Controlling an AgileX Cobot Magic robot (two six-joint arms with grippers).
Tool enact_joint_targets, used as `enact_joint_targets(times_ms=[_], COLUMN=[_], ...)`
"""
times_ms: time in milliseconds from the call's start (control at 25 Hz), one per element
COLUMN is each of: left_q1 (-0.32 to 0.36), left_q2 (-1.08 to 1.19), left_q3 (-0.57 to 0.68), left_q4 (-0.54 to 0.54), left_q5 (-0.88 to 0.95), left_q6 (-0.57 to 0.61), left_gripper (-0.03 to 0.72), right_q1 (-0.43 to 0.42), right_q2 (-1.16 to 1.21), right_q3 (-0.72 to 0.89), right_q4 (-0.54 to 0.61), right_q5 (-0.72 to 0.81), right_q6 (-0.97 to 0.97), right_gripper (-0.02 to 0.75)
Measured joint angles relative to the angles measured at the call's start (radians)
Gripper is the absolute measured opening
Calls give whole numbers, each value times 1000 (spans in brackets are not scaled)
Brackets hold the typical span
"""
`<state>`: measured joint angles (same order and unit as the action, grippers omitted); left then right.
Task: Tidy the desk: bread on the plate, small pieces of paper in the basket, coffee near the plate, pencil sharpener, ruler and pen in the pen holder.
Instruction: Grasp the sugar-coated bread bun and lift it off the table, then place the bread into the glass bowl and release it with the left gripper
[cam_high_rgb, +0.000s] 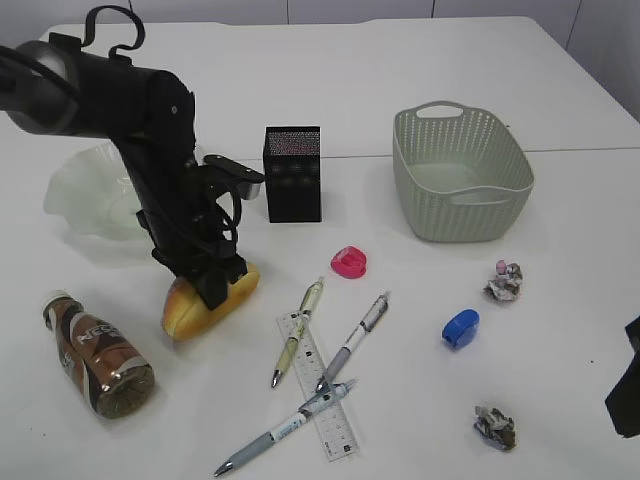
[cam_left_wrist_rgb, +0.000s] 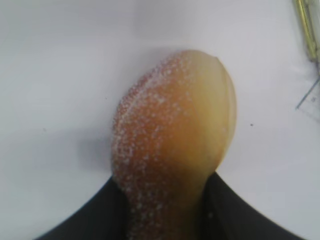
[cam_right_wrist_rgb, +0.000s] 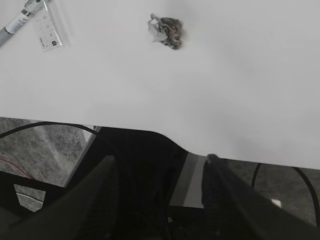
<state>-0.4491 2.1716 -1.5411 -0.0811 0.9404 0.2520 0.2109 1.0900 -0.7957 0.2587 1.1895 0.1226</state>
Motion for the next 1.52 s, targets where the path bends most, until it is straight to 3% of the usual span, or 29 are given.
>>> enact_joint_targets(times_ms=[320,520,680,880,1240,1520], left_q1=[0,0,11,74,287,301], left_q2=[0,-7,-7,-9,57,151], left_q3=[-221,-397,-508,-531,-532,-532], left_q4=[-65,-86,-35,74,98,75], left_q5=[247,275,284,263,140,117], left_q6=[0,-20,-49,-102,-252,-257], left_gripper=[221,218,218,218,218,221], right_q1=[0,0,0,0,0,0], right_q2=[0,0,0,0,0,0], right_q3=[0,0,0,0,0,0], right_q4=[0,-2,-38,-44,-44,-45], right_q5=[4,19,28,29,29,29], right_q6=[0,0,0,0,0,0], right_gripper=[398,398,398,398,398,398])
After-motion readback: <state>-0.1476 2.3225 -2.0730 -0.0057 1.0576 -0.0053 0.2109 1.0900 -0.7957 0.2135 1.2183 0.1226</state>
